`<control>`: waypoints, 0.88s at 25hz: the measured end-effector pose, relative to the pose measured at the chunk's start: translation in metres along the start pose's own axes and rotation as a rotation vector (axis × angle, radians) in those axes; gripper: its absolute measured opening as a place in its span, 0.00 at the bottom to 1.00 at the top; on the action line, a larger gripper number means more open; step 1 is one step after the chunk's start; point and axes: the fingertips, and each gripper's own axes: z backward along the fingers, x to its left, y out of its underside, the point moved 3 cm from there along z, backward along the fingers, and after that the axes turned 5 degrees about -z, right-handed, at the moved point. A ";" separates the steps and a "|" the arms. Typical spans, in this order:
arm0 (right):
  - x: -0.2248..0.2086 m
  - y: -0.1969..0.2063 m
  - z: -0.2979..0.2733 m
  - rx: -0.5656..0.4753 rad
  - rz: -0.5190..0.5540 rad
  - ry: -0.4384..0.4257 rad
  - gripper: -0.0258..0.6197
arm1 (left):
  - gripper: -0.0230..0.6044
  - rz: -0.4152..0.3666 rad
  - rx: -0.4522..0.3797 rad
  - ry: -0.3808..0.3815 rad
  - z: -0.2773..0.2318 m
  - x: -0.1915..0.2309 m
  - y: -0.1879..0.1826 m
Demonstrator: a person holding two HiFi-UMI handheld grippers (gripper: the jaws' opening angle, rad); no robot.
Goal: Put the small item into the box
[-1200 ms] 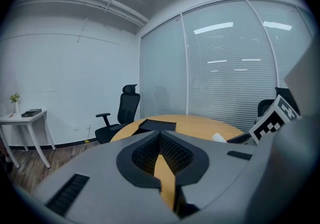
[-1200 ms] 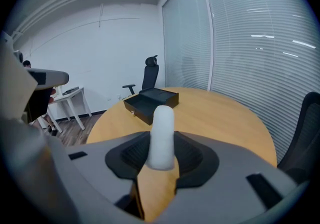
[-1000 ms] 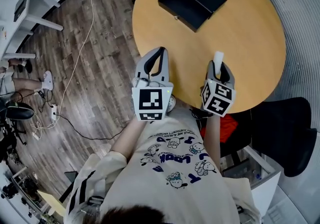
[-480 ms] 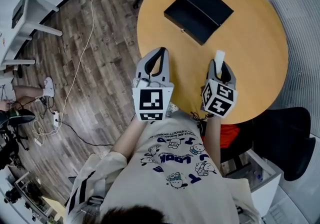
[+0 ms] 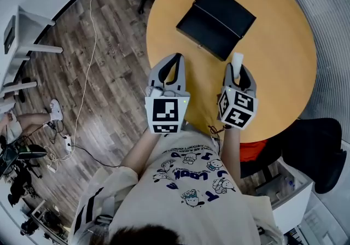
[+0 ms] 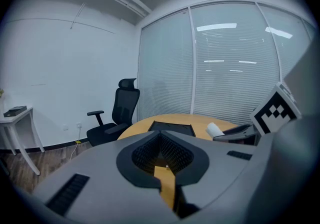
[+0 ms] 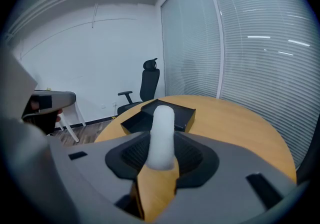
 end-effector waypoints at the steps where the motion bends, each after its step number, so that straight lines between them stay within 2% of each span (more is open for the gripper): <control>1: 0.002 -0.002 -0.005 0.003 -0.003 0.005 0.29 | 0.06 0.001 0.004 0.009 -0.005 0.003 0.000; 7: 0.007 -0.010 -0.033 0.028 -0.012 0.029 0.29 | 0.06 0.005 0.035 0.052 -0.039 0.016 0.002; 22: 0.005 0.003 -0.082 0.115 -0.053 0.081 0.29 | 0.06 0.013 0.115 0.158 -0.095 0.017 0.022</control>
